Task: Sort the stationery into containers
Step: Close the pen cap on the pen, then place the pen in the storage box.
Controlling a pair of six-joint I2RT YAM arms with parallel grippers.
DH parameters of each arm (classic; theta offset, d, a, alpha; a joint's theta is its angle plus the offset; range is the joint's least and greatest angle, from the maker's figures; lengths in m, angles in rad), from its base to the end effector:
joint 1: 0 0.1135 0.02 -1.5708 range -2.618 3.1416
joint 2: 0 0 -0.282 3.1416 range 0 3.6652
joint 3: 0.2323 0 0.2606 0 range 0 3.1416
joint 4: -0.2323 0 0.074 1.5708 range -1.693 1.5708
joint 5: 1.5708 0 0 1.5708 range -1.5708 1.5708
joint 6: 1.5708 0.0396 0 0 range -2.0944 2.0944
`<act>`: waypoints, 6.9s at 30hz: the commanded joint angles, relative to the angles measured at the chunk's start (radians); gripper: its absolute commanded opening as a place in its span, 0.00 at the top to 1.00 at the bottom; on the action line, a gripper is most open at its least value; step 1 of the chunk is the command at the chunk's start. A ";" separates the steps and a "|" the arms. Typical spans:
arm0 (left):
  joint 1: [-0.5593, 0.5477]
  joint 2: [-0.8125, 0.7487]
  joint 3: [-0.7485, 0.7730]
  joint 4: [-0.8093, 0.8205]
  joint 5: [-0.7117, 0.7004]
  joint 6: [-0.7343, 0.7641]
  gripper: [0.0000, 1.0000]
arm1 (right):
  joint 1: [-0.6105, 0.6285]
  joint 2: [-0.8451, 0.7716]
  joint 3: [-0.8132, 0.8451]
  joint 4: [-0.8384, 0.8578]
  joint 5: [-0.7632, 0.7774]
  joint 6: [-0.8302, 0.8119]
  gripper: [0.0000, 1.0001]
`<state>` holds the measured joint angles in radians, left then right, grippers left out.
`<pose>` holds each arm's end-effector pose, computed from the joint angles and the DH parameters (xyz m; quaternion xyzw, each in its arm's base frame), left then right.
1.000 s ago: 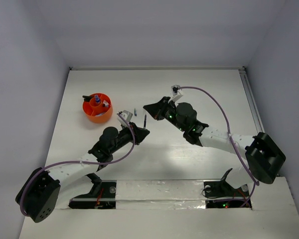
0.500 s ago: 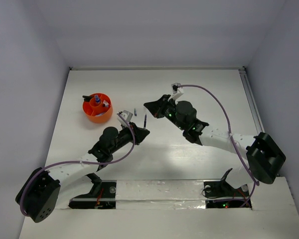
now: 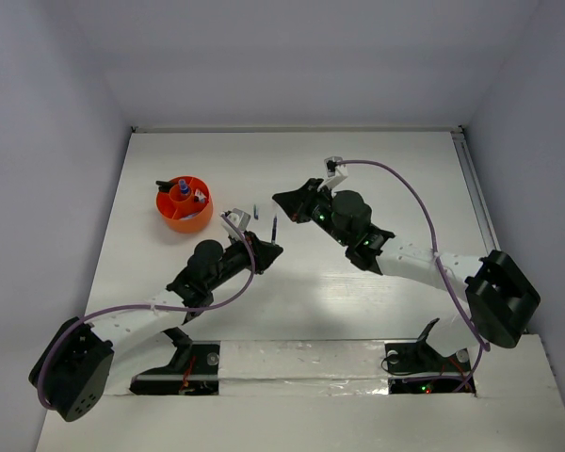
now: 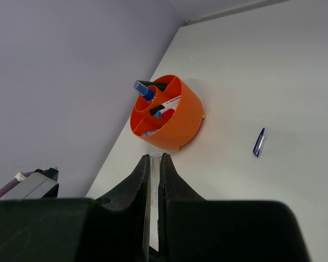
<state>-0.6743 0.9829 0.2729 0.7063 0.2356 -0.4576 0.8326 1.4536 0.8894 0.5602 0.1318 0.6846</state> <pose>0.1563 -0.1368 0.2279 0.1585 0.6904 -0.4461 0.5470 0.2371 0.2529 0.3082 -0.0059 0.7085 0.4505 0.5432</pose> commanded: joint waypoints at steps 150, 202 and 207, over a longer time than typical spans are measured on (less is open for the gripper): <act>0.024 -0.379 0.078 -0.186 0.251 -0.125 1.00 | -0.040 -0.056 0.298 -0.361 -0.819 -0.195 0.46; 0.024 -0.731 0.546 -0.933 -0.611 0.235 0.01 | 0.129 0.958 1.275 -0.128 -0.279 -0.321 1.00; 0.024 -0.733 0.512 -0.912 -0.625 0.257 0.01 | 0.154 1.064 1.416 -0.161 -0.222 -0.410 1.00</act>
<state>-0.6502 0.2520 0.8009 -0.2642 -0.3584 -0.2386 0.9615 2.4798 2.2078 0.3885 -0.1677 0.3580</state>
